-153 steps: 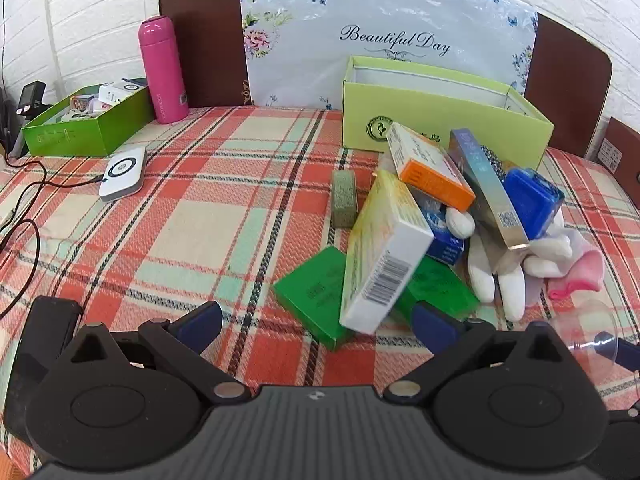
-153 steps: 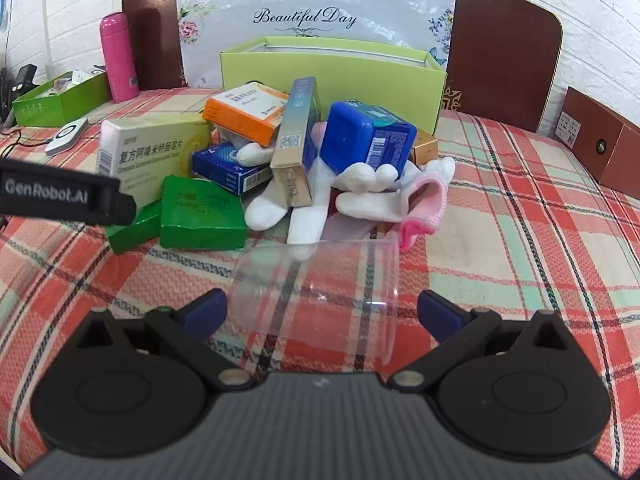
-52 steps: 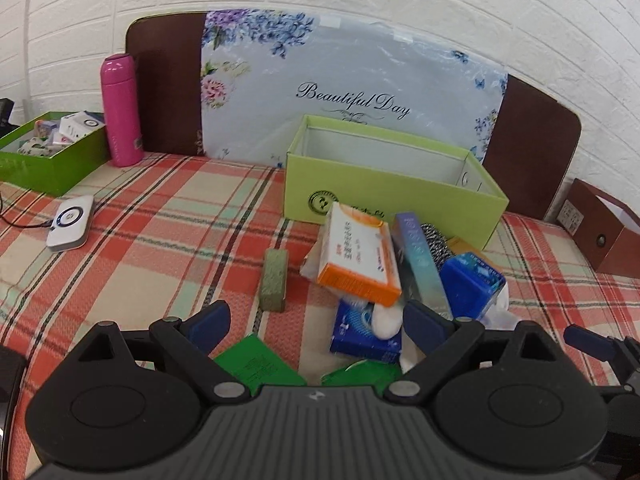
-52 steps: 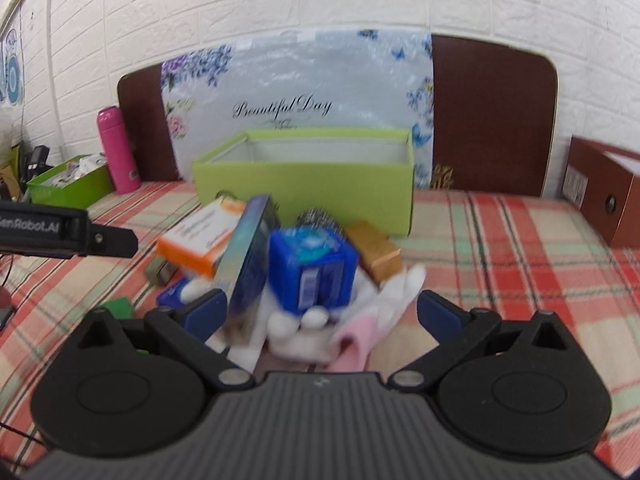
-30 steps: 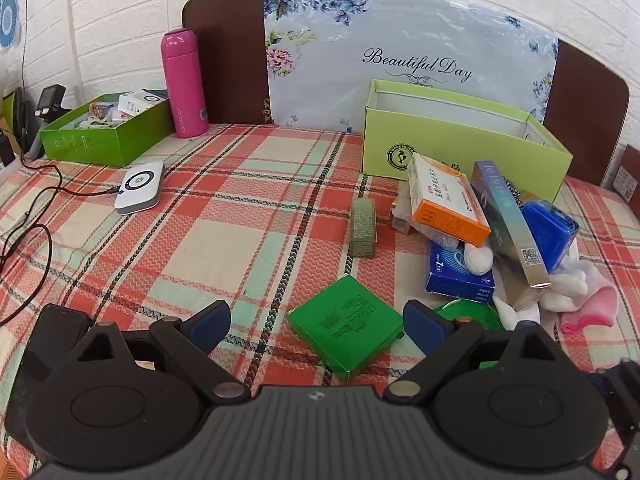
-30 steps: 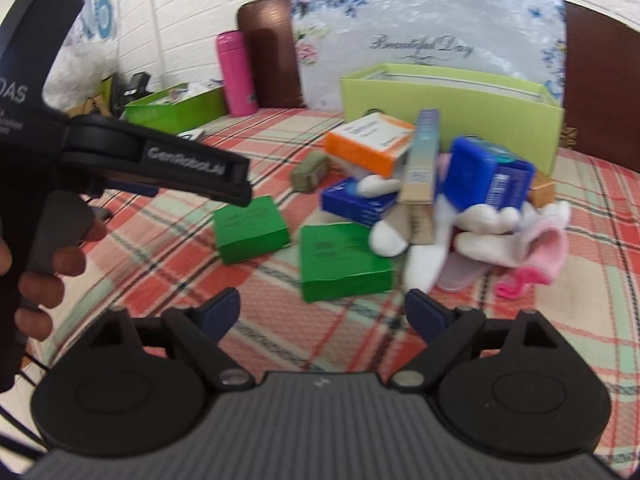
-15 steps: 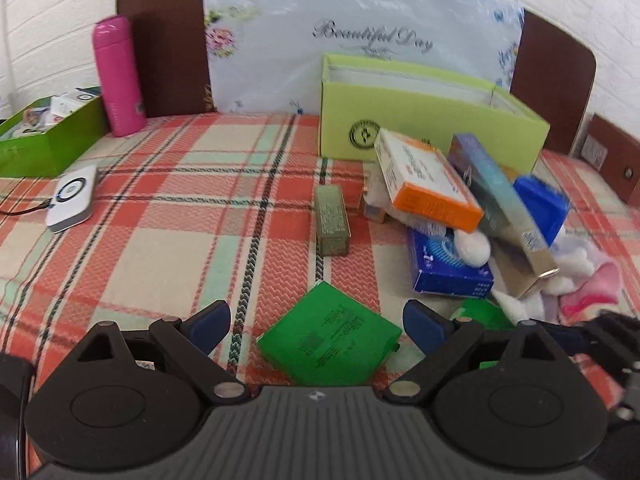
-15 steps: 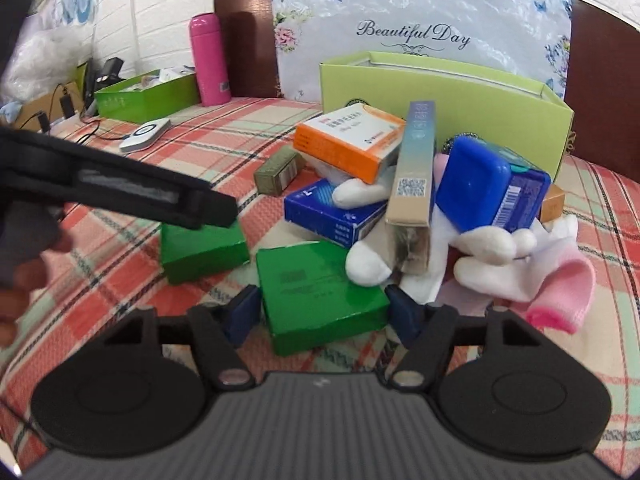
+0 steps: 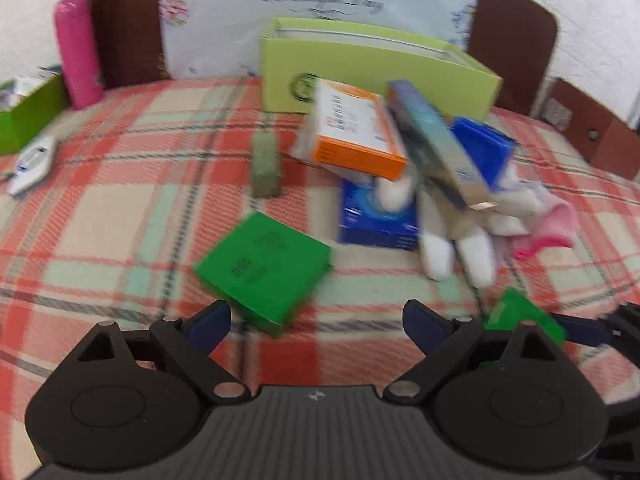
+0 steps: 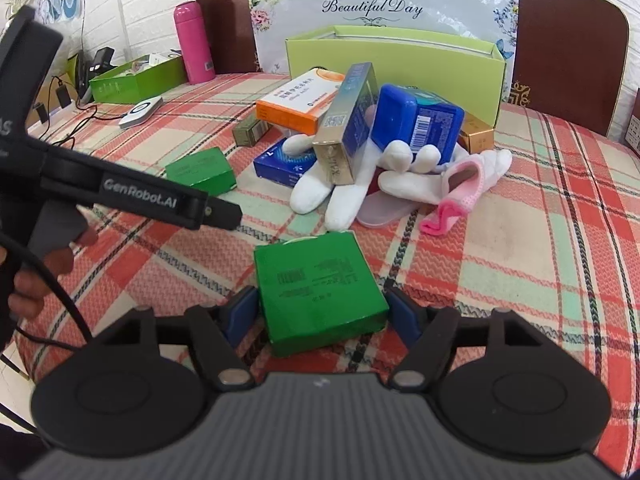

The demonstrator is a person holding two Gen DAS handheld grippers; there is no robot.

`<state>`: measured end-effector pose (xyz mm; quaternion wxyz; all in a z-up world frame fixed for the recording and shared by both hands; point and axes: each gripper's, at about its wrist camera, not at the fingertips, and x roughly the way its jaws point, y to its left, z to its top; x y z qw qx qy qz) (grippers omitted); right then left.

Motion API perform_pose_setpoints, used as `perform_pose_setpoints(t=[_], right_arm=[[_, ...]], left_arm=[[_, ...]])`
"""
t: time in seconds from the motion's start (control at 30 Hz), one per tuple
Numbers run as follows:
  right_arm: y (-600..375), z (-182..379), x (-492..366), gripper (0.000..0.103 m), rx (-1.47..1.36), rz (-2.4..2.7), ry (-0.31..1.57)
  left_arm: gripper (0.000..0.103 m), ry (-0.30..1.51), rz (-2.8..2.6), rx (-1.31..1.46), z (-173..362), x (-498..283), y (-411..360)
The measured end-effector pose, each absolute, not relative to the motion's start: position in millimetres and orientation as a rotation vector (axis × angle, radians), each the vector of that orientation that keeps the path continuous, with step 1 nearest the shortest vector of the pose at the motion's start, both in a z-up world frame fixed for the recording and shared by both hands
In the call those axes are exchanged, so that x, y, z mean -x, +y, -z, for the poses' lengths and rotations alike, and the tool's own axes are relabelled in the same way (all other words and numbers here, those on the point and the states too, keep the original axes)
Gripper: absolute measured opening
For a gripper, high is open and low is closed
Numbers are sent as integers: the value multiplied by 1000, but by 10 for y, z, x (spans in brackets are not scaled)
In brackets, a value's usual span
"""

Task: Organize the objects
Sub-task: 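Move the left tool to a green square box while the right approaches another, then close the left tool on one green box while the right grasps the other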

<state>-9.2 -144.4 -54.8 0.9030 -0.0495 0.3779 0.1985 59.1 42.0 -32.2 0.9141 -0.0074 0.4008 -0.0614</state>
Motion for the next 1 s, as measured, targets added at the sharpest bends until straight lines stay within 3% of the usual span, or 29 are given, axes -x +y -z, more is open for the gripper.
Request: perform_pose_setpoints(t=[0.17, 0.37, 0.43, 0.47, 0.5, 0.73, 0.77, 0.8, 1.0], right_arm=[[-1422, 565, 64, 74, 80, -425, 779], [-1432, 554, 33, 74, 68, -417, 767], [-1441, 552, 15, 74, 64, -414, 765], [-1441, 556, 3, 74, 64, -417, 767], [-1438, 566, -11, 74, 65, -422, 773], [-1404, 597, -24, 76, 103, -439, 773], [-1415, 596, -24, 71, 101, -436, 773], [-1419, 592, -23, 68, 105, -434, 771], [-1458, 470, -24, 64, 98, -460, 761]], left_arm=[[98, 762, 143, 90, 170, -641, 723], [99, 831, 251, -58, 404, -1007, 567], [90, 838, 217, -56, 428, -981, 538], [74, 850, 196, -28, 389, -928, 526], [71, 868, 189, -4, 354, -882, 509], [77, 857, 131, 59, 371, -798, 445], [75, 861, 127, 58, 368, -817, 436], [65, 859, 128, 59, 358, -831, 431], [64, 847, 161, 102, 243, -823, 455]])
